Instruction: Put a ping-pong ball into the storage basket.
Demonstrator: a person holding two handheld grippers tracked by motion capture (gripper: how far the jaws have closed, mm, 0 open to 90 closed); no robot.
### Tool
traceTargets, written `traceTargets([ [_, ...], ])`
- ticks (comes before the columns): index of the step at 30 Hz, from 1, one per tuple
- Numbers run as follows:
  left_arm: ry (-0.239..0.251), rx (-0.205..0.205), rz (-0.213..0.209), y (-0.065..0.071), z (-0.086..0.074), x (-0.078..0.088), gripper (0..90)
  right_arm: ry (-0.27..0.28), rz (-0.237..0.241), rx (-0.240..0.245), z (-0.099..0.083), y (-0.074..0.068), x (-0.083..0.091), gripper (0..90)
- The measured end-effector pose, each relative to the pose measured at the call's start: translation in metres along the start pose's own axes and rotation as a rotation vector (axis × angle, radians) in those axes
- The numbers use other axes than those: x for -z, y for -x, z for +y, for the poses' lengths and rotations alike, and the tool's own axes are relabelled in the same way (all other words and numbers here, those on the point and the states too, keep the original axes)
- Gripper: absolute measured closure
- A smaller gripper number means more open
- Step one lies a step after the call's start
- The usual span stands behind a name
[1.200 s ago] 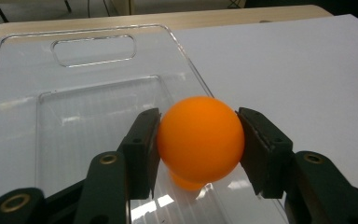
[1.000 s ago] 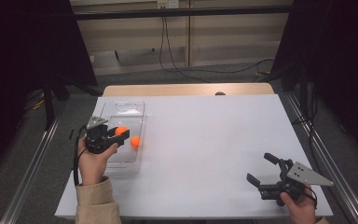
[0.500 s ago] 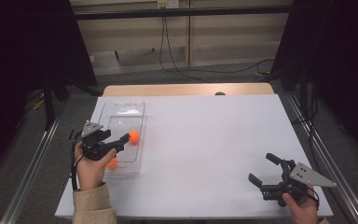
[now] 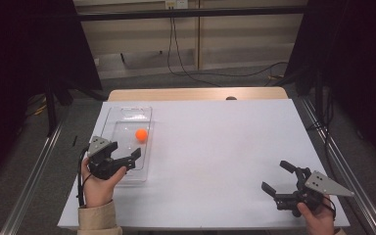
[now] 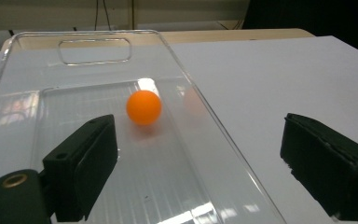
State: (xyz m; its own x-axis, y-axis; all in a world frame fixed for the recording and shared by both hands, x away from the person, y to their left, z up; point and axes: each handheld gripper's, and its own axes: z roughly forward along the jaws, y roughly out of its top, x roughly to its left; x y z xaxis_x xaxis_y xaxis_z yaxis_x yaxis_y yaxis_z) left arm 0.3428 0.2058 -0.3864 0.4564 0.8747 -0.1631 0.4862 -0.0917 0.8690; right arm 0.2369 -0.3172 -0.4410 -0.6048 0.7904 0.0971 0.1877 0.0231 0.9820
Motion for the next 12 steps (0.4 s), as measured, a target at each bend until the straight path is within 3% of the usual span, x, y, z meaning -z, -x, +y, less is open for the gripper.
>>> traceTargets([
  [7,0.046,-0.012,-0.017,0.009,-0.012,0.002,8.1,-0.001,0.000,0.003,0.000,-0.001,0.000,1.3],
  [12,0.086,0.003,-0.041,0.011,-0.016,0.003,5.8,-0.004,0.003,0.009,0.000,-0.001,-0.001,1.3],
])
